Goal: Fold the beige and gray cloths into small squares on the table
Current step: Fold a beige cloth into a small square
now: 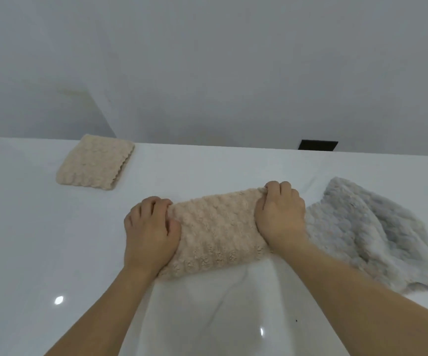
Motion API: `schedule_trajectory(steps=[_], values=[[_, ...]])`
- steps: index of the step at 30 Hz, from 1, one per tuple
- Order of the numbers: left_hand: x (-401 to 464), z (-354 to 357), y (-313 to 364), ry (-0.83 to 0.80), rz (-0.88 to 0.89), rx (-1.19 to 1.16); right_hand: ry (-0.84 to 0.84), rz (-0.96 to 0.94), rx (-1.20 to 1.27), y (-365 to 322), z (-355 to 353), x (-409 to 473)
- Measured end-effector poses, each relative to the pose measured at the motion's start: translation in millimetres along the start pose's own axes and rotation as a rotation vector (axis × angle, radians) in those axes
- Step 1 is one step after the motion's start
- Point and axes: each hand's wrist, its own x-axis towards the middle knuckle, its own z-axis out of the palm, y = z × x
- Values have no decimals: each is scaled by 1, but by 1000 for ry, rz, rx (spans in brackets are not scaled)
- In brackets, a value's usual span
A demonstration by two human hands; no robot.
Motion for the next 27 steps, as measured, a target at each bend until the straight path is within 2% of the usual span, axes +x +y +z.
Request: schedule_trajectory(steps=[1,3,7,11,19,27], values=[[0,3,-2,27,-13,-16,84,-8,30,2,7,-3],[3,6,-4,62,-28,-54,128,-10,89,5,14,-3],[2,9,-1,120,-50,-99,87,-58,102,7,13,-2],[1,9,0,103,-62,-105,107,-47,119,8,12,0],[3,9,-2,120,-109,-73,8,-7,153,2,10,1],[4,9,0,118,-149,-17,-1,-6,116,4,11,2]])
